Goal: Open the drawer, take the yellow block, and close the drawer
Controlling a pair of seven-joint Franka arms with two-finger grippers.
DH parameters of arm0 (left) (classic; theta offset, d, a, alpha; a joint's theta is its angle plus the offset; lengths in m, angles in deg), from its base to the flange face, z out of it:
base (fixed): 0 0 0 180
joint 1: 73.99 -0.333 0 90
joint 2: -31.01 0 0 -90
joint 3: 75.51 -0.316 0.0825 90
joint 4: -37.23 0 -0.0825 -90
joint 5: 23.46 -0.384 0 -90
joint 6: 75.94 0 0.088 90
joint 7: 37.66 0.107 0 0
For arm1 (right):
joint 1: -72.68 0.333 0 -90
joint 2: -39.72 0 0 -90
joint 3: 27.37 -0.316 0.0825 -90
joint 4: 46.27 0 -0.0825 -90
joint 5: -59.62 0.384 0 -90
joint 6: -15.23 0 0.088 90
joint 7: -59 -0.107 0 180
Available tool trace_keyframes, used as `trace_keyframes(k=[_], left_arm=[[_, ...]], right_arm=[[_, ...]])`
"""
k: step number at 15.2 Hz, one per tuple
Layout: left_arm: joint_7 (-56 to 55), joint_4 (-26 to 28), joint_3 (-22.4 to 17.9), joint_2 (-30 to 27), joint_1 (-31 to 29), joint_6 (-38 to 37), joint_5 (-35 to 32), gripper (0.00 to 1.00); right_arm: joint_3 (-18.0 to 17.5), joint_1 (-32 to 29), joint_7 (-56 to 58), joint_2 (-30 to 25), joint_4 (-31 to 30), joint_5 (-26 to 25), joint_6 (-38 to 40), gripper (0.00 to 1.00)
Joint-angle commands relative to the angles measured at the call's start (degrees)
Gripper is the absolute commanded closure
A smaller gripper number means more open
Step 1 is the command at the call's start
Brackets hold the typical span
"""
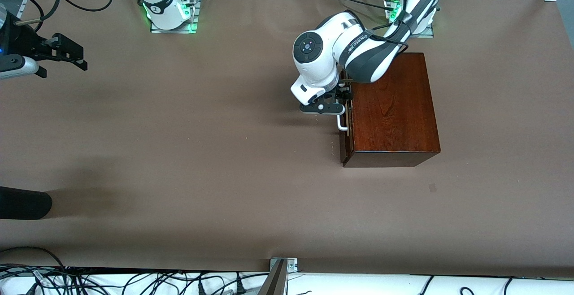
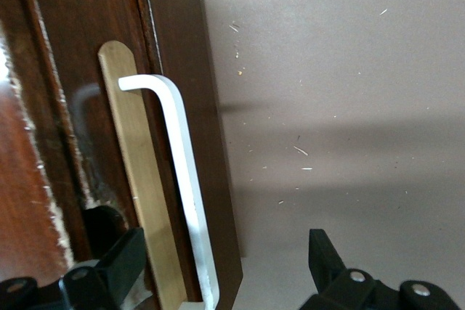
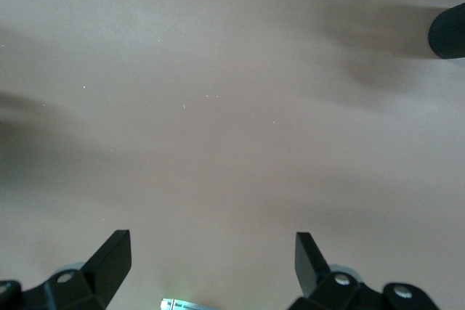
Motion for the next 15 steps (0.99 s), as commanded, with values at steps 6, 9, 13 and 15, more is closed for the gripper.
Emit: trace_keyframes(k=[6, 9, 13, 15], left_arm=[[-5.91, 2.77, 0.41, 3.03, 0.96, 3.23, -7.09, 0.0], [-8.38, 2.42, 0.41, 3.74, 2.2, 4.46, -7.36, 0.0], [-8.47, 1.98, 0.5, 4.18, 2.63, 8.06, -7.28, 0.0], [-8.47, 1.89, 0.5, 4.62, 3.51, 9.99, -7.28, 0.0]], right_arm=[[-0.25, -0.4, -0.53, 0.1, 0.72, 0.96, 0.37, 0.0], [-0.25, -0.4, -0.53, -0.08, 0.72, 0.96, 0.73, 0.0], [-0.34, -0.4, -0.53, -0.08, 0.72, 1.05, 0.73, 0.0], [-0.34, -0.4, -0.53, -0.08, 0.72, 1.05, 0.73, 0.0]])
